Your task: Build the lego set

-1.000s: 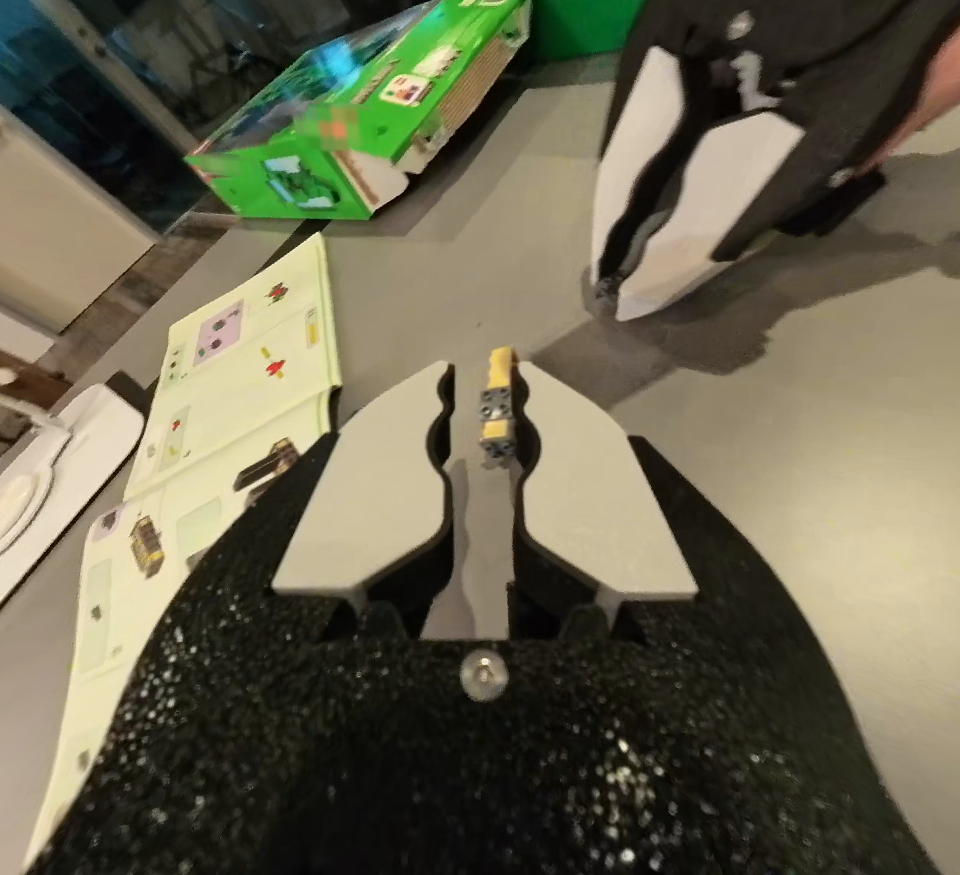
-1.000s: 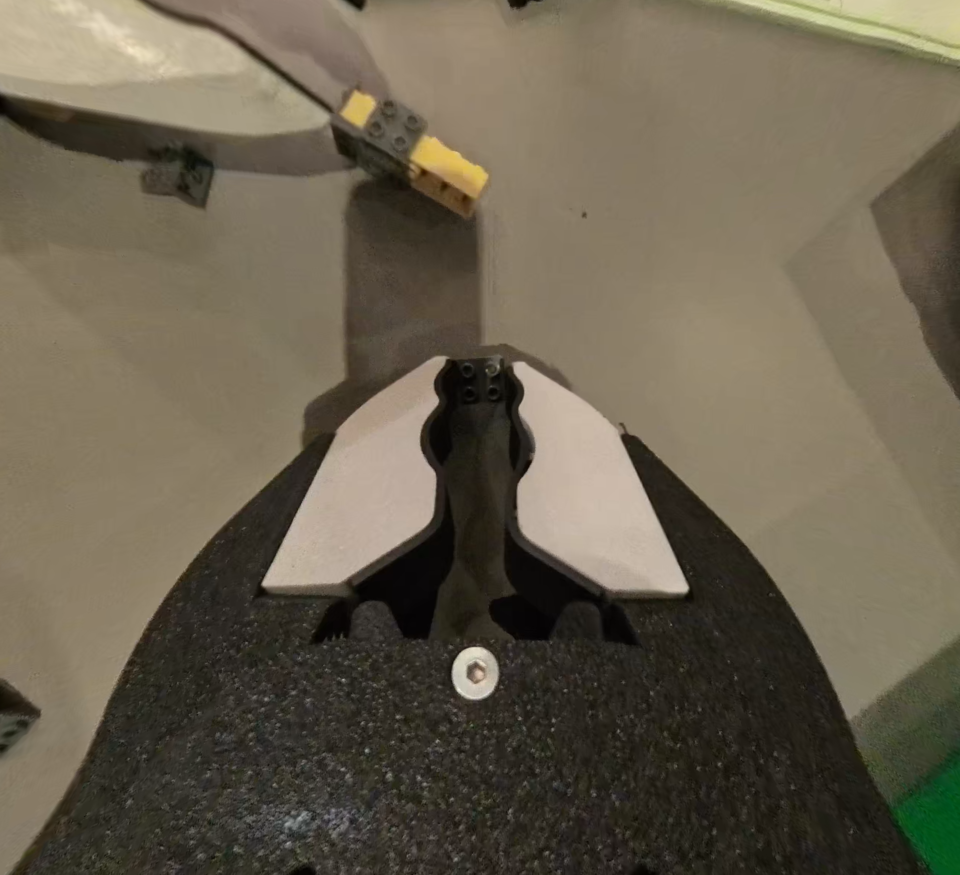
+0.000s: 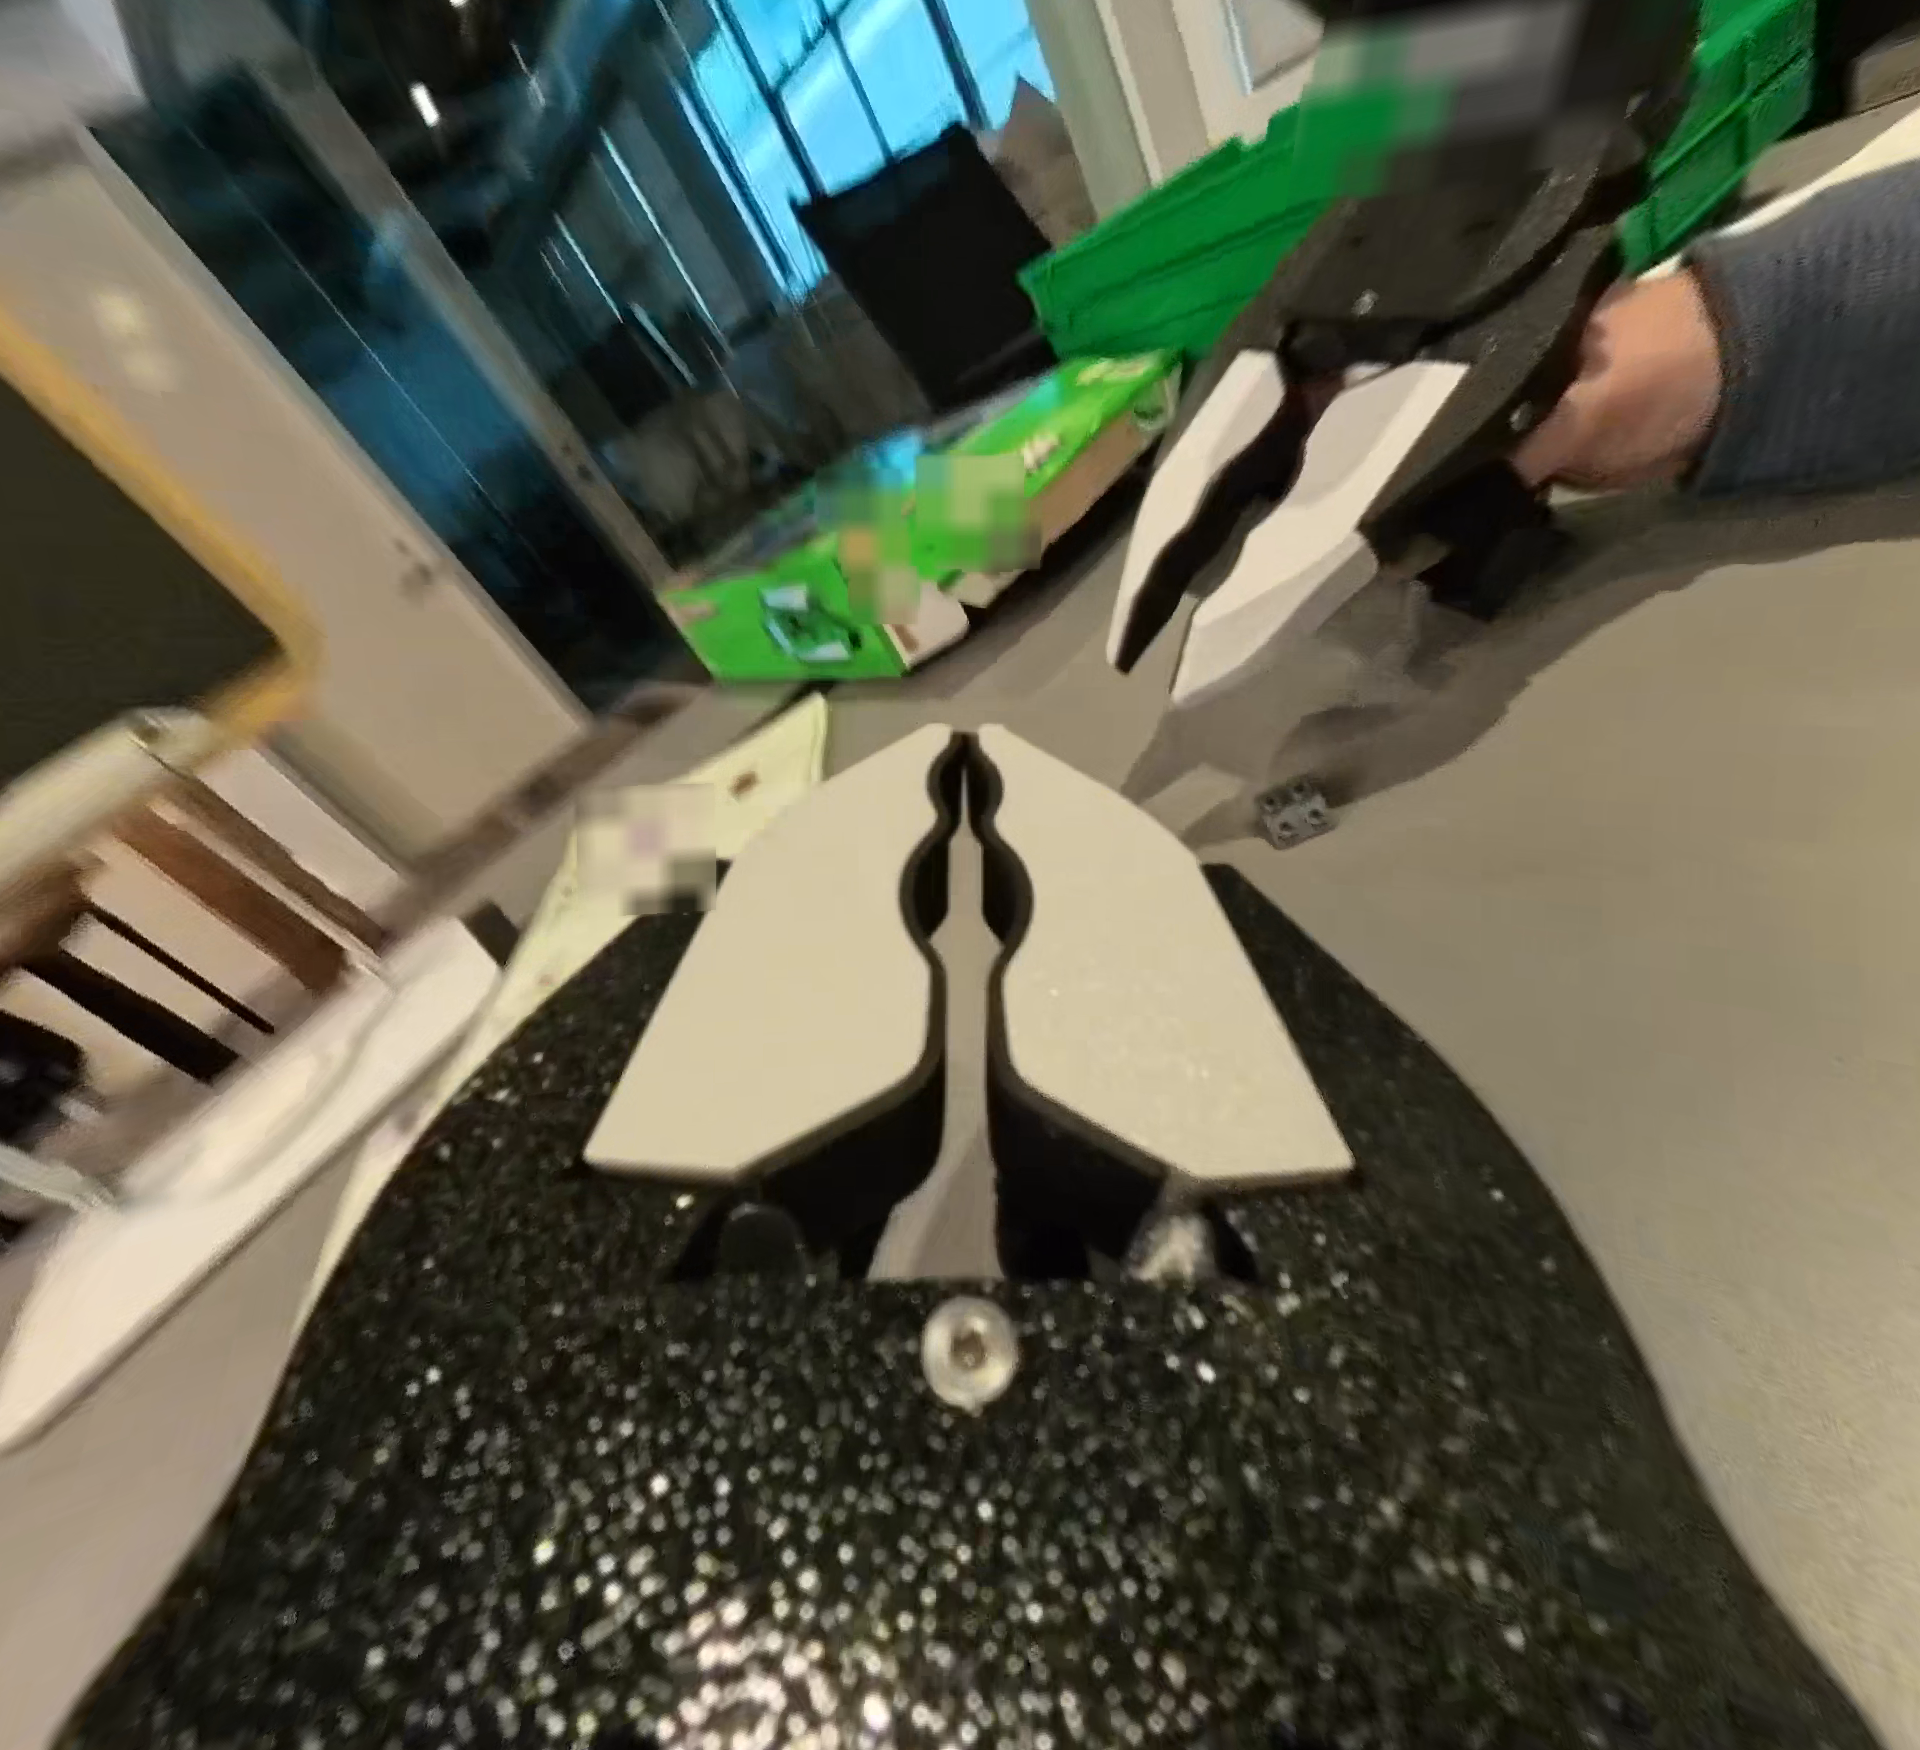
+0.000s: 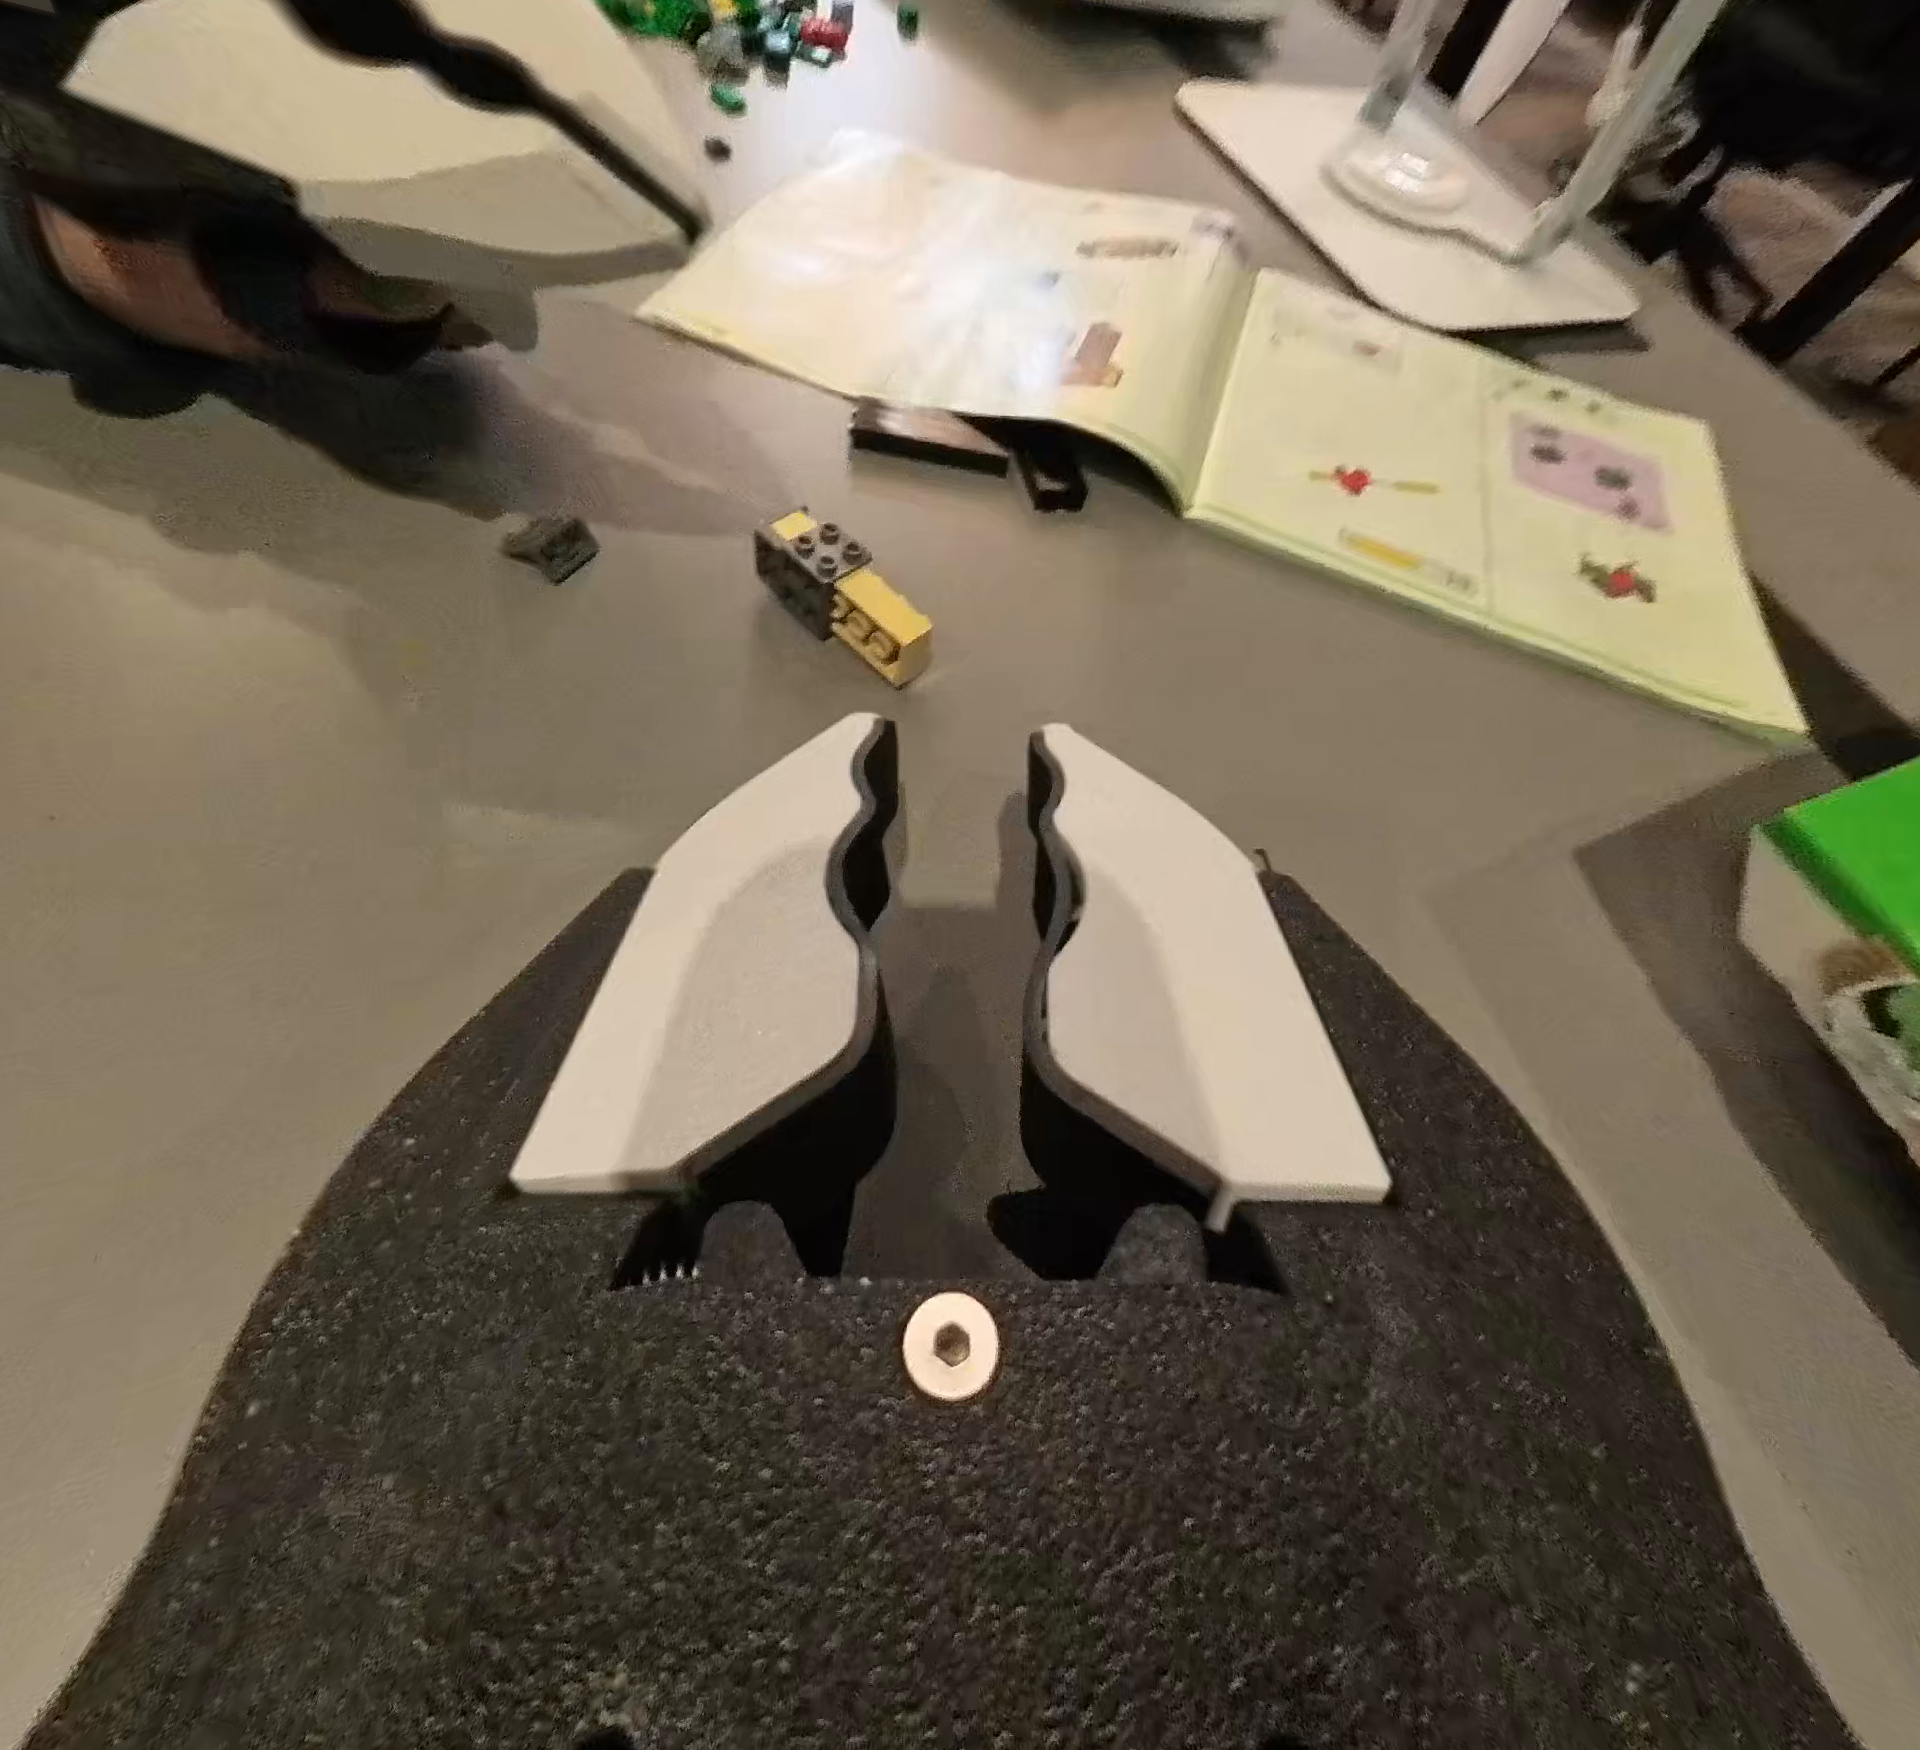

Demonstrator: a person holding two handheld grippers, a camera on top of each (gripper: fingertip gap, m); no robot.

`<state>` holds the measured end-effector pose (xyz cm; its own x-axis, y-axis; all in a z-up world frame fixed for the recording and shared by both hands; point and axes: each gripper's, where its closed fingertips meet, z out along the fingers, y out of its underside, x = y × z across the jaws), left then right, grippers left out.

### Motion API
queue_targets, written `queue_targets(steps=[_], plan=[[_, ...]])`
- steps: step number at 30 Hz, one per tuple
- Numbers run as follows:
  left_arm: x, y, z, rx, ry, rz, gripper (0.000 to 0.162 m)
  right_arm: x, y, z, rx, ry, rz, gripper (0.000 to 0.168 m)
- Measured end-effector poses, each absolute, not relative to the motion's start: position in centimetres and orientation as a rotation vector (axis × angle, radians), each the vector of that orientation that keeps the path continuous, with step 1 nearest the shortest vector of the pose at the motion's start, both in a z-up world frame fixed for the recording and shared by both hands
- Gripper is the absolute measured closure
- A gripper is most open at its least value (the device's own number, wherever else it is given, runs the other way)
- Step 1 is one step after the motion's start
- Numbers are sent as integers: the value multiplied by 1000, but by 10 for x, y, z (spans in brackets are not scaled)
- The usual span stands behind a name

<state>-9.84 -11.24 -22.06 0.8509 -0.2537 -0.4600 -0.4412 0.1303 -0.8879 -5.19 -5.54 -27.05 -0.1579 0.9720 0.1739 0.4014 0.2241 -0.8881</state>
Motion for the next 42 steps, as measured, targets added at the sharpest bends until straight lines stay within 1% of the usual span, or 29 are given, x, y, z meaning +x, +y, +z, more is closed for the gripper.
queue_targets(steps=[3, 10, 23, 42], plan=[[-87, -121, -207, -1312, 637, 169, 162, -53, -52, -263, -1244, -1628, 902, 145], [-89, -116, -195, -1239, 619, -14, 162, -52, -43, -251, -1174, -1504, 828, 145], [-108, -99, -203, -1310, 573, -195, 162, -59, -55, -275, -1051, -1692, 597, 150], [-104, -101, -205, -1306, 609, -196, 162, -57, -55, -273, -1038, -1676, 599, 154]])
